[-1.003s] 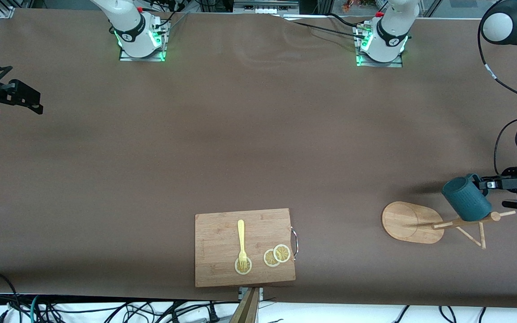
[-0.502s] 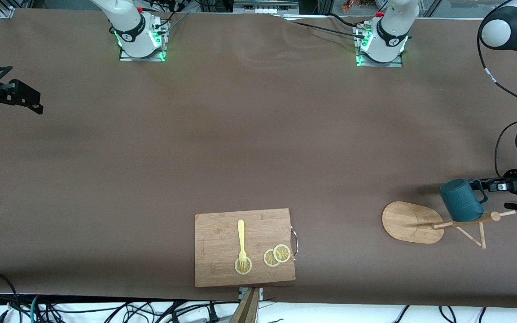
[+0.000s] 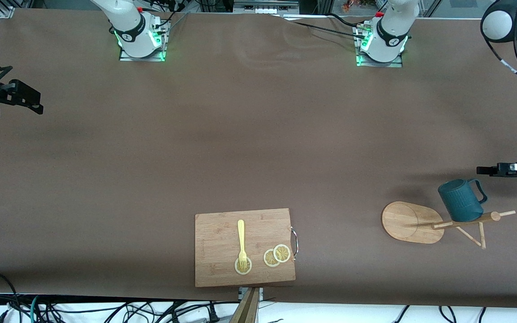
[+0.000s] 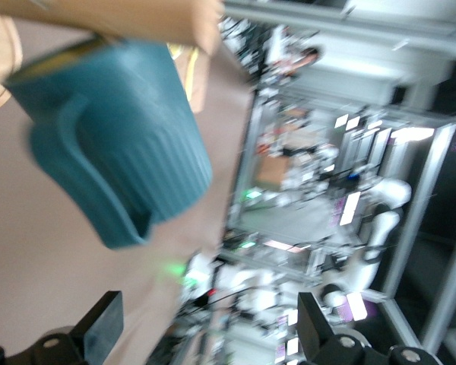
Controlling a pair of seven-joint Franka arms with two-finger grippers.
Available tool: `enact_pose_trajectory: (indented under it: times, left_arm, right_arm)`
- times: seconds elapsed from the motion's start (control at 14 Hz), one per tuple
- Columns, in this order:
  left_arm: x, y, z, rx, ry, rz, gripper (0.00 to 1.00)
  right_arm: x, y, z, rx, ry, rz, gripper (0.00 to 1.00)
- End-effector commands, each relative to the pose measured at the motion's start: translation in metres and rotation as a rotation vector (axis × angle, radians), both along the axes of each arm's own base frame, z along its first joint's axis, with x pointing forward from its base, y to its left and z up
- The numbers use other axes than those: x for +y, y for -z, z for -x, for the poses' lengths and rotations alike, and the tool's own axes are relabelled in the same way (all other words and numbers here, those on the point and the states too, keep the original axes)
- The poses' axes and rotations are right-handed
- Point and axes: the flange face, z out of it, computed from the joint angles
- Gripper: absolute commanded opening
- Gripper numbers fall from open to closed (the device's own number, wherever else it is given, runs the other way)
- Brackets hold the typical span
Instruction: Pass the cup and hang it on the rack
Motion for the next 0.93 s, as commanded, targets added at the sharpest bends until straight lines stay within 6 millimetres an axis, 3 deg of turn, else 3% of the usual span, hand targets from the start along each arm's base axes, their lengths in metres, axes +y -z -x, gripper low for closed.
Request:
enact_pose_trajectory:
  times: [0.0, 0.22, 0.43, 0.72, 0.86]
  left_arm:
    - [-0.059, -0.079, -0.002, -0.028, 0.144, -0.285, 1.00]
    - [-0.133, -0.139, 0.004, -0.044, 0.325, -0.634, 1.00]
    - [-0.212, -0.175, 0.007, -0.100, 0.462, -0.907, 1.00]
    - [-0.303, -0.197, 0.034, -0.091, 0.494, -1.157, 1.00]
    - [-0.324, -0.198, 0.055, -0.158, 0.480, -1.260, 1.00]
  right_arm:
    - [0.003, -0.004, -0.001, -0.007, 0.019, -0.016, 1.00]
    - [0.002, -0.004, -0.001, -0.010, 0.059, -0.015, 1.00]
    - [0.001, -0.004, -0.002, -0.010, 0.061, -0.015, 1.00]
    - [-0.002, -0.004, -0.002, -0.011, 0.064, -0.015, 1.00]
    - [-0.003, -0.004, -0.002, -0.010, 0.064, -0.015, 1.00]
